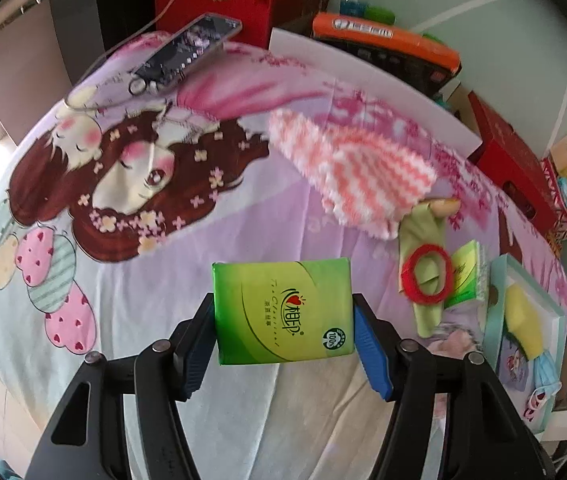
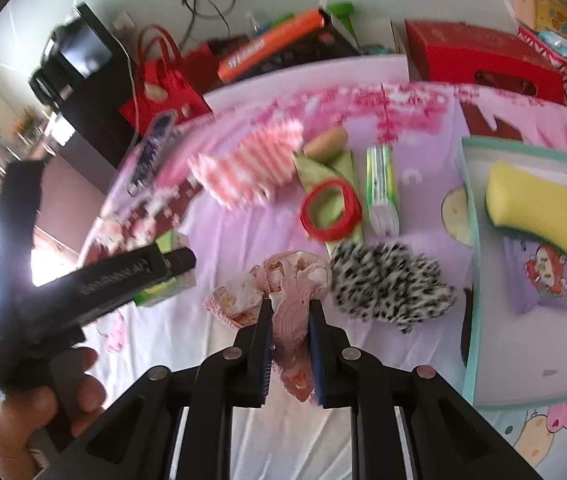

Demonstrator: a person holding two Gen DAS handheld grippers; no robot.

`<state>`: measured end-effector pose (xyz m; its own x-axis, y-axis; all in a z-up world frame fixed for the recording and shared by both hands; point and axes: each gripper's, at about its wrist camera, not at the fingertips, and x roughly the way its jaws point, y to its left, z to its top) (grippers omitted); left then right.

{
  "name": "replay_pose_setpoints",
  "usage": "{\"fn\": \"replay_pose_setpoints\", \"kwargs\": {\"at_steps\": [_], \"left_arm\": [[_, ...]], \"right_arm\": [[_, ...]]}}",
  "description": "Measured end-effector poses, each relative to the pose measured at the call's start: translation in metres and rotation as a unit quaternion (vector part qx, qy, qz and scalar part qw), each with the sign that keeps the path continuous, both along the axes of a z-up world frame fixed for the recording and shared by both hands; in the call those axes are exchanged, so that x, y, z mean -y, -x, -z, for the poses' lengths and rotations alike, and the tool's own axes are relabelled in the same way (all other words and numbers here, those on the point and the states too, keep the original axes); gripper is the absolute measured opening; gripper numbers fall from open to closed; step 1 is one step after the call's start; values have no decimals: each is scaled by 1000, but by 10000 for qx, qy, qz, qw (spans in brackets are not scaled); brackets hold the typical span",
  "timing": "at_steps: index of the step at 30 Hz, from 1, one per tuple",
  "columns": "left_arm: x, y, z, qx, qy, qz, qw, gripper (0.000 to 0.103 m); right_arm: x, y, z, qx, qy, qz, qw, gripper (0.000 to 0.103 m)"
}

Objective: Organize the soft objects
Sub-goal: 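Carry the green packet and pink cloth into the white tray and release both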

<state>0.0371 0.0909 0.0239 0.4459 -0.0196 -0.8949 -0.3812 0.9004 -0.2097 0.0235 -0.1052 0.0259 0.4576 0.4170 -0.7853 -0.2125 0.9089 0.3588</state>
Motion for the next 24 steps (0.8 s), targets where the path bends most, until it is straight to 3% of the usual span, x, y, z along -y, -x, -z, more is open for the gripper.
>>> {"fn": "replay_pose_setpoints", "kwargs": {"at_steps": [5, 10, 17, 24], "left_arm": [[9, -1, -9, 190, -47, 10, 9998, 65], [33, -3, -20, 425, -162, 259, 9986, 65], [90, -4, -32, 667, -373, 984, 9922, 66], [160, -2, -31, 839, -316, 1989, 9759, 66]], "right_arm": [[13, 1, -21, 397, -149, 347, 9985, 17], [41, -6, -22, 408, -197, 879, 9951, 17], [91, -6, -28, 520, -178, 1655, 9847, 17], [151, 5, -33, 572, 5, 2567, 9648, 17]]}}
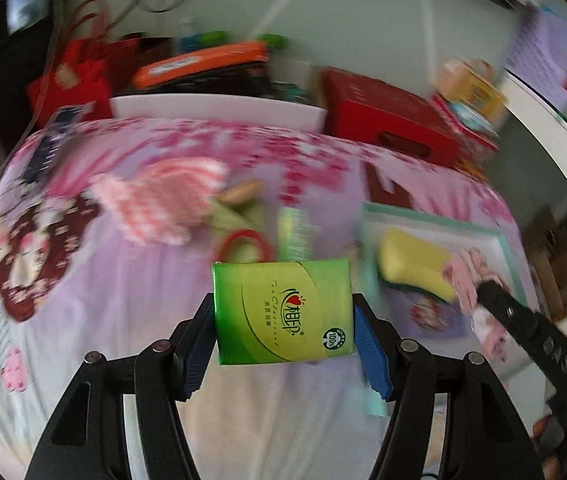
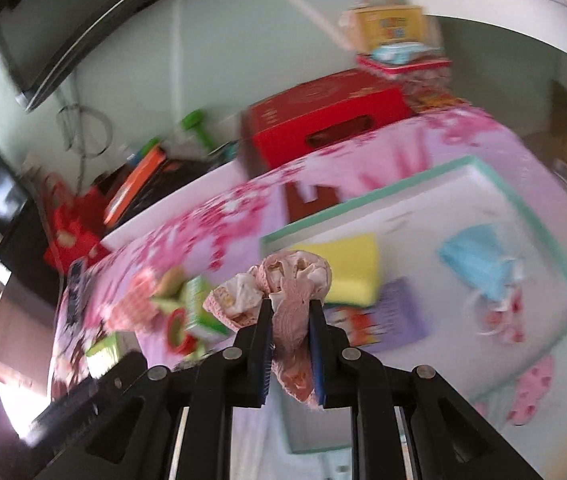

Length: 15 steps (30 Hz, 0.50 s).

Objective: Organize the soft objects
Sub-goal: 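Carry the green packet and pink cloth into the white tray and release both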

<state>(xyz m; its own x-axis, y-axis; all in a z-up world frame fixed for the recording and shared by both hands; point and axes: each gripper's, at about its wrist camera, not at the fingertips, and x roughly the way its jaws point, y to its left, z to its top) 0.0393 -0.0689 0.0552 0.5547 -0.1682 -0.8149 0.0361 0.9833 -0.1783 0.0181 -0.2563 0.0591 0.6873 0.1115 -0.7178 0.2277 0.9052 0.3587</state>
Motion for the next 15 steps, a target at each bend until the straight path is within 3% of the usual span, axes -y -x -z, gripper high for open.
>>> {"fn": "replay_pose_setpoints", "kwargs": {"at_steps": [9, 15], "left_arm": [[79, 7, 14, 70, -114, 1149, 9933, 66], [118, 15, 26, 54, -229, 1736, 9845, 66]], "right_arm": [[69, 14, 19, -454, 154, 1031, 9935, 19], [95, 22, 32, -639, -25, 1290, 9896, 21]]}}
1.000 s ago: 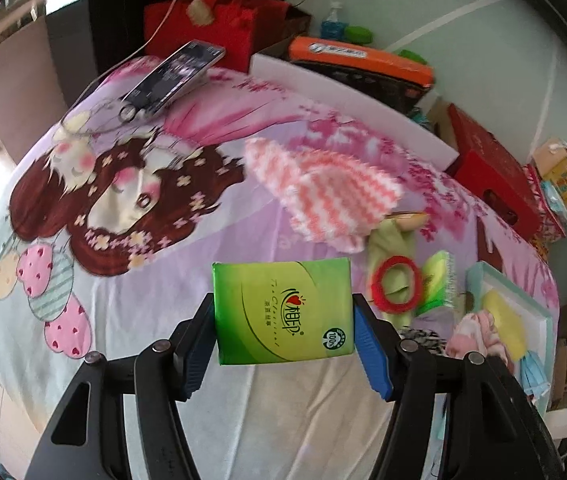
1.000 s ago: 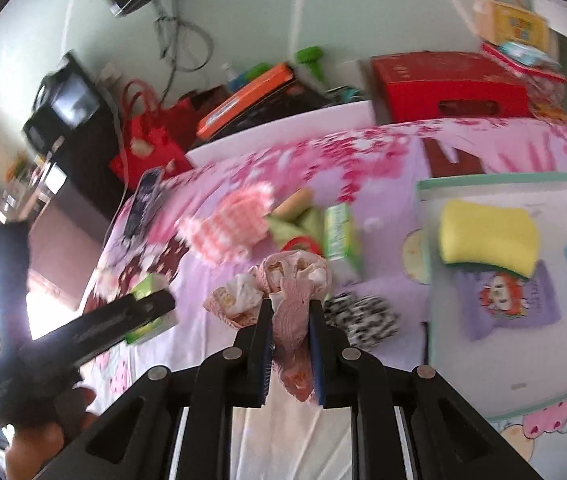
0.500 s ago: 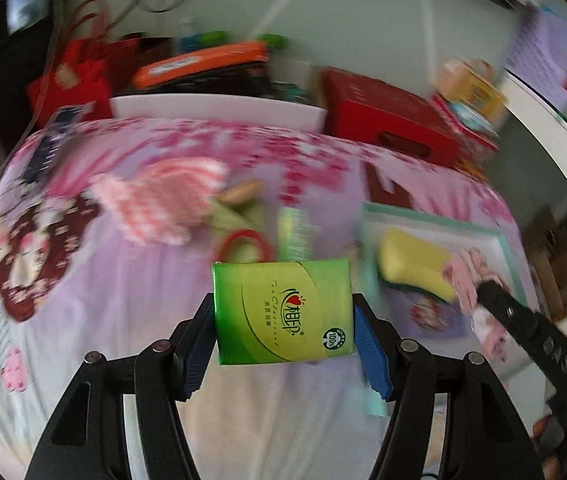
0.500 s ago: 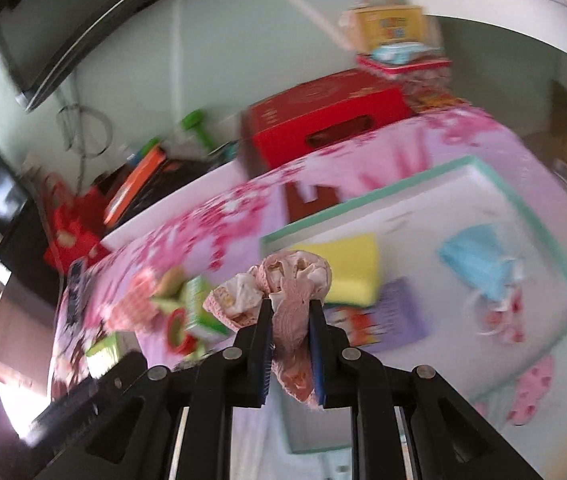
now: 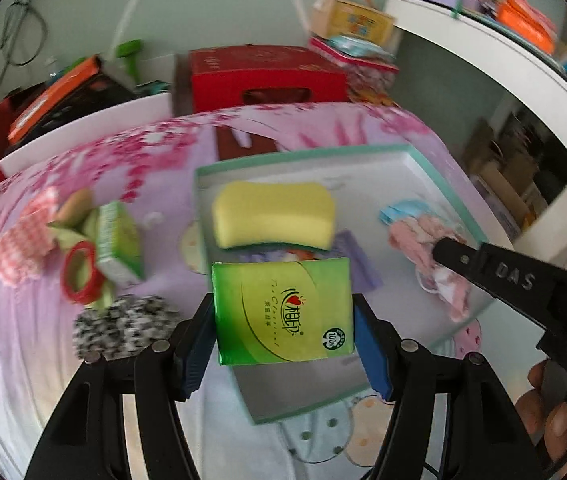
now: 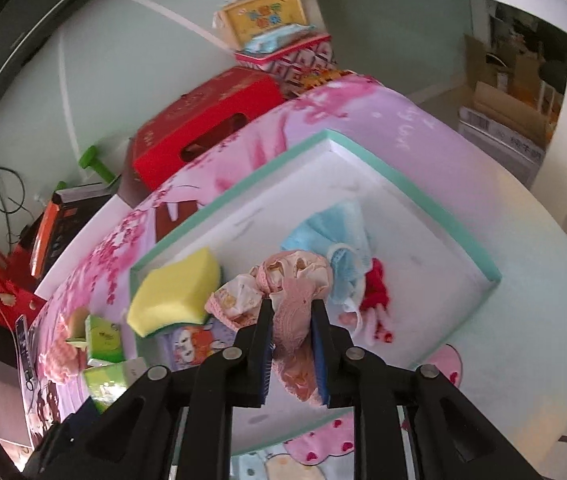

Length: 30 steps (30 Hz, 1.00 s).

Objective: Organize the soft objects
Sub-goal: 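Carry the green packet and pink cloth into the white tray and release both, then withdraw both open grippers from the tray toward the remaining bed items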

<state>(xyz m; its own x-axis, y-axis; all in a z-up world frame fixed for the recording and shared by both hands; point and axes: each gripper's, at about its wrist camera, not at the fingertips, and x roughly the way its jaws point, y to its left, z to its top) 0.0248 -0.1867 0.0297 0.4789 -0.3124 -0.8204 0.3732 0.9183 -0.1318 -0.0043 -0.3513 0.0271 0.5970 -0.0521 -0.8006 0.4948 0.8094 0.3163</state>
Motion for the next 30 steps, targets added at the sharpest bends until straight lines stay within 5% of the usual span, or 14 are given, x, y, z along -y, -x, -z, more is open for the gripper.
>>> {"fn": "replay_pose_setpoints", "kwargs": {"at_steps": [4, 7, 13, 15, 19, 30], "left_arm": [[11, 3, 5, -15, -127, 193, 9997, 68], [9, 4, 3, 68, -173, 160, 9997, 80], [-12, -4, -1, 74, -63, -128, 9999, 87], [-22, -8, -2, 132, -87, -364, 9992, 98], [-46, -18, -5, 242, -46, -877, 9958, 101], [-98, -39, -12, 273, 71, -1727, 9846, 101]], "right_arm": [[3, 1, 1, -58, -32, 37, 10000, 25], [2, 1, 1, -63, -47, 33, 10000, 55], [-1, 0, -1, -60, 28, -26, 10000, 74], [-1, 0, 0, -100, 41, -27, 9999, 79], [-1, -1, 3, -167, 165, -18, 9997, 102], [-4, -4, 5, -230, 292, -105, 9993, 103]]}}
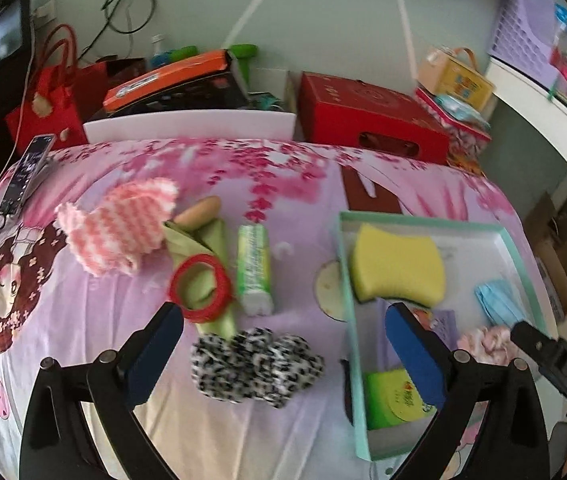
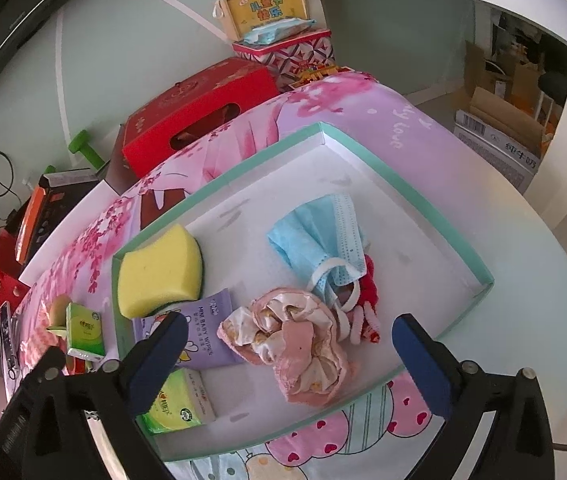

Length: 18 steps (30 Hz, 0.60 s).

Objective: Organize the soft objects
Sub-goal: 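Withdraw both open grippers from the tray toward the remaining bed items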

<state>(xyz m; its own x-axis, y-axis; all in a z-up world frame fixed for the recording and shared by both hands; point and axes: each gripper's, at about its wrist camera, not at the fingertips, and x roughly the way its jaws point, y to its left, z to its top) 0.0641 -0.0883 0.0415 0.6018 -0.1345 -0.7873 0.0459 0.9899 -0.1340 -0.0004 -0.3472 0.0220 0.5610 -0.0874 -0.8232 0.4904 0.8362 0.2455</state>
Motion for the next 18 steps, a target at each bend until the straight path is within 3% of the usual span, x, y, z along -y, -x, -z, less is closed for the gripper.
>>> {"fn": "replay_pose_setpoints", "kwargs": {"at_steps": [12, 18], "left_arm": [[-95, -20, -3, -251, 4, -1295, 9913, 101], [-123, -18, 0, -396, 49, -1595, 9864, 101]], "right_arm": [[-35, -10, -17, 231, 98, -519, 9983, 103], [-74, -23, -19, 164, 205, -1089, 9937, 103]]}}
